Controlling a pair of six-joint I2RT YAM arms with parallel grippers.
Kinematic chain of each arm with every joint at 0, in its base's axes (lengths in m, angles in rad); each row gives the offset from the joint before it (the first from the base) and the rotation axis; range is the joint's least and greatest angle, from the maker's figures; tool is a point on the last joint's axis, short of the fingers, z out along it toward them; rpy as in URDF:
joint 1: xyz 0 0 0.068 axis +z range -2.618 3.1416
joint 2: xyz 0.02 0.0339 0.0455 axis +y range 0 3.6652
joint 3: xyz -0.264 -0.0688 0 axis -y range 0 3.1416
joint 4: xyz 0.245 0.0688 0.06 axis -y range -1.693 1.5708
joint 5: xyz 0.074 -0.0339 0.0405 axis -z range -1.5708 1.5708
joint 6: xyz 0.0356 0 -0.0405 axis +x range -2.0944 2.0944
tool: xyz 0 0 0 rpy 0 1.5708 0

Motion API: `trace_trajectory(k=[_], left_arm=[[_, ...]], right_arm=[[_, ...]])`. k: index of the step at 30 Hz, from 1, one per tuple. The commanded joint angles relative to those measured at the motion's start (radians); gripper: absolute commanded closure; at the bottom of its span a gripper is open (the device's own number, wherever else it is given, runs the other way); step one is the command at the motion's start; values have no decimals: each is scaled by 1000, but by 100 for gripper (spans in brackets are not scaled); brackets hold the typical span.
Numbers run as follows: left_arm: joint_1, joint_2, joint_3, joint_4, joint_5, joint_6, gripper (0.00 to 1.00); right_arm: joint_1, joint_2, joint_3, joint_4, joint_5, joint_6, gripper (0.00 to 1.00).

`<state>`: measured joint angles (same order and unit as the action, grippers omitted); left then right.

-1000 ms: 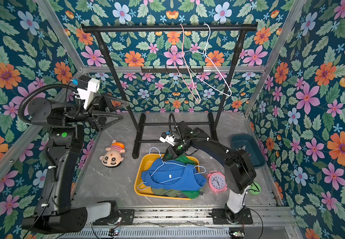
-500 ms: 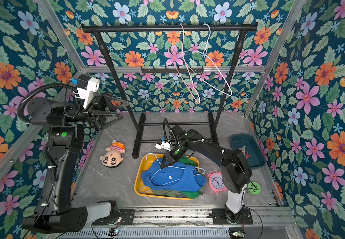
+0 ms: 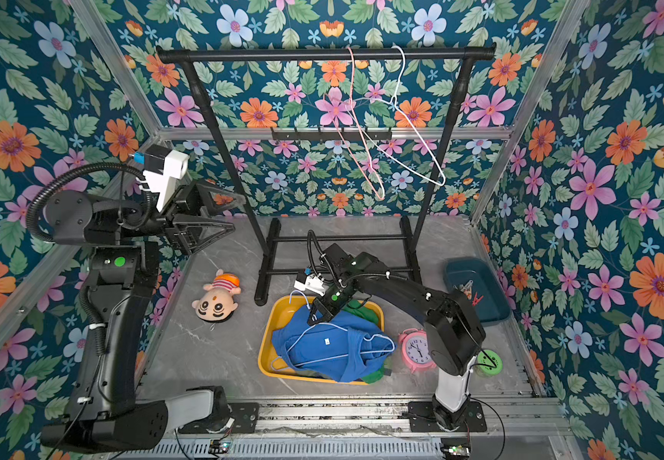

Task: Remove the clothespins securing tank tops to the hanger
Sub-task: Pick up the hanger from the basket.

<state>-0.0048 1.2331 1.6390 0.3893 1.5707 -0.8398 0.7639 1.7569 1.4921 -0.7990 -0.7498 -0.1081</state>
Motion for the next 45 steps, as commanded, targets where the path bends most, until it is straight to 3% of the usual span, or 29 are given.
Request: trace_trajectory(k=[1,5,14,16,20,23,27,36,45], left_arm=[[9,-6,-9,27,-3,-8,13],[22,-5,-22,26,-17,-7,13],[55,-40,-117,-8,-51,33,12],[56,-44,-121,-140,-70,143,10],[64,-40,-83,-530,-142,477,7],[59,-34,-14,-865,-285,784,2],[25,-49,-17,-1065,-444,983,0],[-39,-129,-120,-1152,-691,1087,0],[-60,-164,-178,-1159,-762,1092,0]], right_arm=[[-1,-68,-10,92,101,-24,100],[-15,-180,-29,185,163,-15,100],[-52,-275,78,149,269,-47,100],[-54,-304,102,160,288,-34,100],[-53,-355,143,214,304,16,100],[-35,-370,183,224,307,14,100],[12,-360,264,214,350,5,100],[67,-335,297,356,496,7,100],[158,-256,380,363,615,-56,100]])
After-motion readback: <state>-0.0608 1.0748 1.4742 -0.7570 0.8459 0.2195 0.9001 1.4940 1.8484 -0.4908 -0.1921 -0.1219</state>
